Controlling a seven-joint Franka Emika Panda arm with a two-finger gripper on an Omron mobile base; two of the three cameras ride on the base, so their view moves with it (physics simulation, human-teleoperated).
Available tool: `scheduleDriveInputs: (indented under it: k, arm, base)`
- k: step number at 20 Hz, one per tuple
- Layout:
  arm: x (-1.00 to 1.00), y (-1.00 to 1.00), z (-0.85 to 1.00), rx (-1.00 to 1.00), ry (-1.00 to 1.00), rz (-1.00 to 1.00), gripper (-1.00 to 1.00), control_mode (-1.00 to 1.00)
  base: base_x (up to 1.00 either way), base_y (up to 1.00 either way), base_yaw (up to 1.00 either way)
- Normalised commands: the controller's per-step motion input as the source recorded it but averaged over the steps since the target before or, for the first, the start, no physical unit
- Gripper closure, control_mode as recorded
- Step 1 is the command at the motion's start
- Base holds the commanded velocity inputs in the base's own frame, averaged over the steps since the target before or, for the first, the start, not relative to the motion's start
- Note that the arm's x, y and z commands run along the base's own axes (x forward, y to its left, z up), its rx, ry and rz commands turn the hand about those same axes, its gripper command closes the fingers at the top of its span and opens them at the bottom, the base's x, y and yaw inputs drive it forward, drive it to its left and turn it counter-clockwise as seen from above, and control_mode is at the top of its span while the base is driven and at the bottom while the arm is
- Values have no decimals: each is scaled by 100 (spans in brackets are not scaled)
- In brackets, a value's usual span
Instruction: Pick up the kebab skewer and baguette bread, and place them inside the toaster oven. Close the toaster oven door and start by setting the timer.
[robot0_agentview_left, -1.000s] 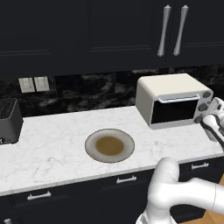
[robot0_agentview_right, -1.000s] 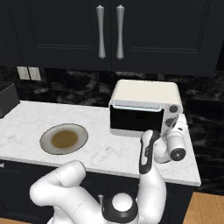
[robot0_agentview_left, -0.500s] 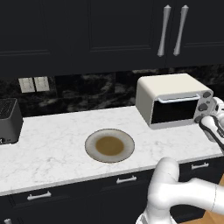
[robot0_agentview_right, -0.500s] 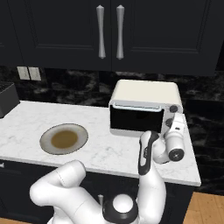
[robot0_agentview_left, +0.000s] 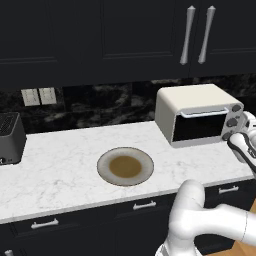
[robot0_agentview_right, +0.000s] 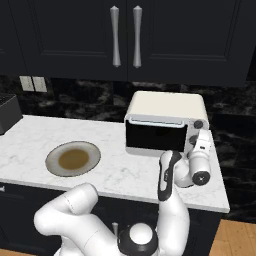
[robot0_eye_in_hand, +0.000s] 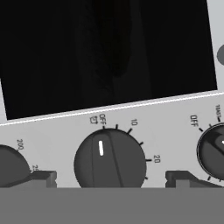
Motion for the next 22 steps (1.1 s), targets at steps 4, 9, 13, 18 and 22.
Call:
scheduleDriveInputs:
  k: [4, 9, 13, 18, 22]
  arm:
    - [0, 1, 0, 0, -1, 0, -100, -100]
    - [0, 3, 0, 0, -3, 0, -100, -100]
    - [-3, 3, 2, 0, -1, 0, -100, -100]
    - [-5, 0, 0, 0, -2, 0, -100, -100]
    - [-5, 8, 0, 0, -3, 0, -100, -100]
  base:
    - [0, 0, 0]
    - [0, 0, 0]
    - [0, 0, 0]
    - [0, 0, 0]
    - [0, 0, 0]
